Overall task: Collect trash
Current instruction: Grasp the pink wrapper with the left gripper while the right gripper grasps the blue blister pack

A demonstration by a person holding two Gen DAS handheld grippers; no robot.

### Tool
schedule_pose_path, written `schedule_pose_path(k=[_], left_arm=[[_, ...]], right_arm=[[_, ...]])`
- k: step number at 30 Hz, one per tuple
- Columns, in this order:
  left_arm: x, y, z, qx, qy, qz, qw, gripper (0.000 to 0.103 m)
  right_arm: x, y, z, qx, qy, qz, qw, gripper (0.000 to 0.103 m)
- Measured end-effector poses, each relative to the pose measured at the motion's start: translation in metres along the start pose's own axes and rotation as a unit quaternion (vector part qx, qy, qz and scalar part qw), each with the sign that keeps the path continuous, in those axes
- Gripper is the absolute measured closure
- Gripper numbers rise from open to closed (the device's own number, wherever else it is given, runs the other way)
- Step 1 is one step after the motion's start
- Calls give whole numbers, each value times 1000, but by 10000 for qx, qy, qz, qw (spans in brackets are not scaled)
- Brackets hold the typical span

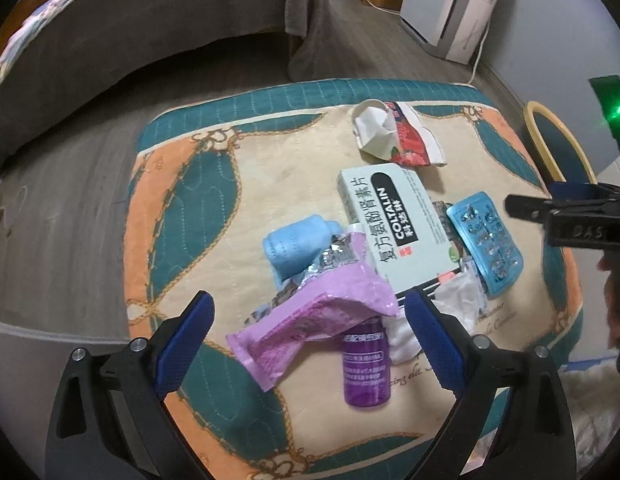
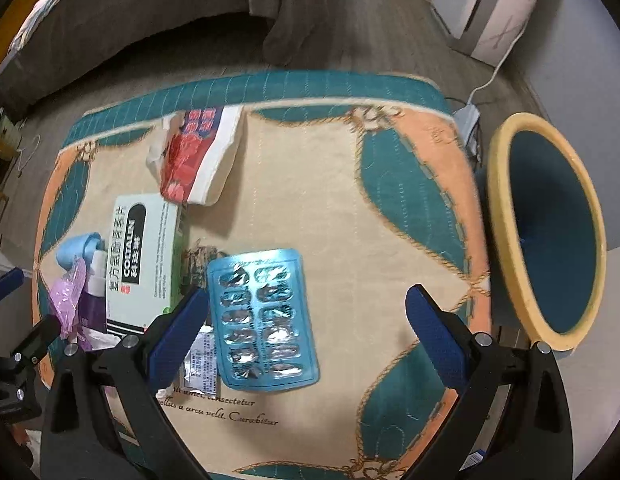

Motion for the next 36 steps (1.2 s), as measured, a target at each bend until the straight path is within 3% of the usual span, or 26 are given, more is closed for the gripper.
schedule_pose_path(k=[3, 6, 15, 28, 33, 36], left_arm=[[-6, 0, 3, -58, -23, -17, 10000, 10], [-12, 2, 4, -50, 1, -95, 9999, 22], [-23, 4, 5, -59, 109, -257, 9996, 45], [-21, 2, 4, -37, 272, -294, 9992, 61], [-12, -1, 11, -137, 322, -209, 9992, 64], [-8, -2, 13, -181, 288, -158, 9993, 65]], right_arm=[[-11, 5, -9, 43, -76, -192, 9998, 6], [-17, 4, -16, 80, -87, -228, 9997, 6], [-43, 15, -35, 470, -123, -593, 9971, 23], [-47, 20, -39, 633, -257, -711, 9951, 42], [-42, 16, -39, 666, -209, -566, 9960, 55], [-39, 15, -36, 628, -268, -561, 9961, 58]])
Point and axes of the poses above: each gripper's, at about its wrist camera, not at the fingertips, and x roughly against the way its jaws point, z to its right, y to its underside, the point moved 9 cm from there along -x, roughly the way its jaws point, and after that the axes turned 4 degrees about x, right-handed, at the moved point
